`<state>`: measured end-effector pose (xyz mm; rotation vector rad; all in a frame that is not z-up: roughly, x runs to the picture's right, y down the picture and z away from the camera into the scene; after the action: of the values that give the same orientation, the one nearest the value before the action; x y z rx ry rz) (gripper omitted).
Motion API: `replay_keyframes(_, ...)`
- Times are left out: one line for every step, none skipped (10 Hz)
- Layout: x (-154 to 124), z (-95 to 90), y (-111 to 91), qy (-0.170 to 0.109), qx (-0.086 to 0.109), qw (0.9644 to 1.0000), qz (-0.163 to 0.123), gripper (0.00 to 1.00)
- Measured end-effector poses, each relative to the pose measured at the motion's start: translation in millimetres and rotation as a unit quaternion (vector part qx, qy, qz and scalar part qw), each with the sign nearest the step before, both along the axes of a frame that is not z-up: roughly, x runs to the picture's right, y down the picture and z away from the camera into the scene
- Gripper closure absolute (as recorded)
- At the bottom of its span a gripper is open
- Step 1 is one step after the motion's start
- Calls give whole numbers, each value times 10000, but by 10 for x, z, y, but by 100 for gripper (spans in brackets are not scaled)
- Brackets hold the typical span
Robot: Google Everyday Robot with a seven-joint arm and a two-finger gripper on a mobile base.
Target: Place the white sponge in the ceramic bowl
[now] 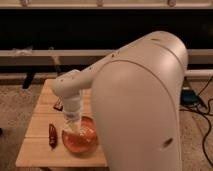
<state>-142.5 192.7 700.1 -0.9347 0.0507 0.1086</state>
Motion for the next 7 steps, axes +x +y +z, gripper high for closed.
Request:
replay_keyframes(10,43,22,38,-30,10000,-67,20)
replay_keyframes(1,66,39,49,-46,9999,-120,20)
replay_keyframes(-2,86,42,62,-45,9998,-166,20)
replay_keyframes(22,111,23,98,-18,9998,-185,20)
replay_keyframes(63,152,-26,156,50,9997,-191,20)
replay_keyframes(113,203,-104,224,122,9996,-150,20)
replay_keyframes(171,264,-241,281,228,9993,-56,20)
